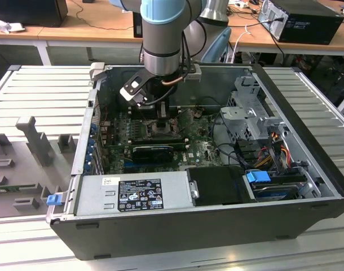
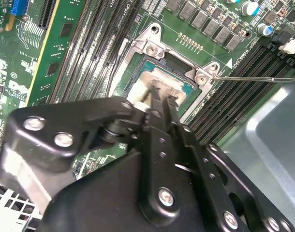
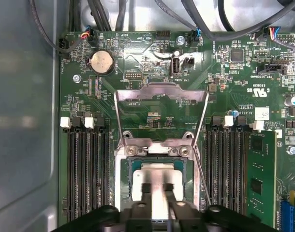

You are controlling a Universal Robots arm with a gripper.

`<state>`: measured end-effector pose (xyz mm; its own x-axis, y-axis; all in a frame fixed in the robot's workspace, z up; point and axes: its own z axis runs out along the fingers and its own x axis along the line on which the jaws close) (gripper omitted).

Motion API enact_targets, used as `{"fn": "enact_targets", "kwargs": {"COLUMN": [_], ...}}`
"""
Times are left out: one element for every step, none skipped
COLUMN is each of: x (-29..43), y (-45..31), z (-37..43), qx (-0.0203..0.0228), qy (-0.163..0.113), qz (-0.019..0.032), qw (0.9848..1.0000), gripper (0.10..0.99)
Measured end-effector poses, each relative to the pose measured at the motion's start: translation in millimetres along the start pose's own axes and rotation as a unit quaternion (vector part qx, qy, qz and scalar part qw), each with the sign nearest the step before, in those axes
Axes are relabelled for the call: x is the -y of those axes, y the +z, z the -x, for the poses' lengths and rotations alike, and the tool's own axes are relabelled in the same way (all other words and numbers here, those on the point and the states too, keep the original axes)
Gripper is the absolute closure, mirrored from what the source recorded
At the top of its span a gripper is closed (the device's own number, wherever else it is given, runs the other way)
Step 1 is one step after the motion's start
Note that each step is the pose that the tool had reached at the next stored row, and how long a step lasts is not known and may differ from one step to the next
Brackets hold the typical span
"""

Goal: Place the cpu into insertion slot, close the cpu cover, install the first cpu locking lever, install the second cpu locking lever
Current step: 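Place the cpu into insertion slot, then close the cpu cover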

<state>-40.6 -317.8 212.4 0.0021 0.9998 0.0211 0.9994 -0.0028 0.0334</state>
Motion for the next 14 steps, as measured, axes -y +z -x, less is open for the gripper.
{"fn": "enact_targets", "kwargs": {"x": [0.0,0.0,-0.1,-0.1,-0.1,-0.2,-0.3,-0.3,-0.4,-0.5,-0.6,-0.7,-0.8,-1.7], "y": [-0.6,-1.2,-2.5,-3.0,-3.6,-5.6,-7.8,-10.4,-12.7,-14.9,-17.4,-20.0,-20.5,-20.5], "z": [0.0,0.0,-0.1,-0.1,-0.1,-0.1,-0.2,-0.2,-0.3,-0.3,-0.4,-0.4,-0.4,-0.4], "qx": [0.0,0.0,0.0,0.0,0.0,0.0,0.0,0.0,0.0,0.0,0.0,0.0,0.0,-0.0001], "qy": [0.0,0.0,0.0,0.0,0.0,0.0,0.0,0.0,0.0,0.0,0.0,0.0,0.0,0.0], "qz": [0.0,0.0,-0.0001,-0.0001,-0.0001,-0.0001,-0.0002,-0.0004,-0.0007,-0.0009,-0.0011,-0.0016,-0.0021,-0.003], "qw": [1.0,1.0,1.0,1.0,1.0,1.0,1.0,1.0,1.0,1.0,1.0,1.0,1.0,1.0], "gripper": [0.918,0.976,0.98,0.98,0.98,0.98,0.98,0.98,0.98,0.98,0.98,0.98,0.98,0.98]}}
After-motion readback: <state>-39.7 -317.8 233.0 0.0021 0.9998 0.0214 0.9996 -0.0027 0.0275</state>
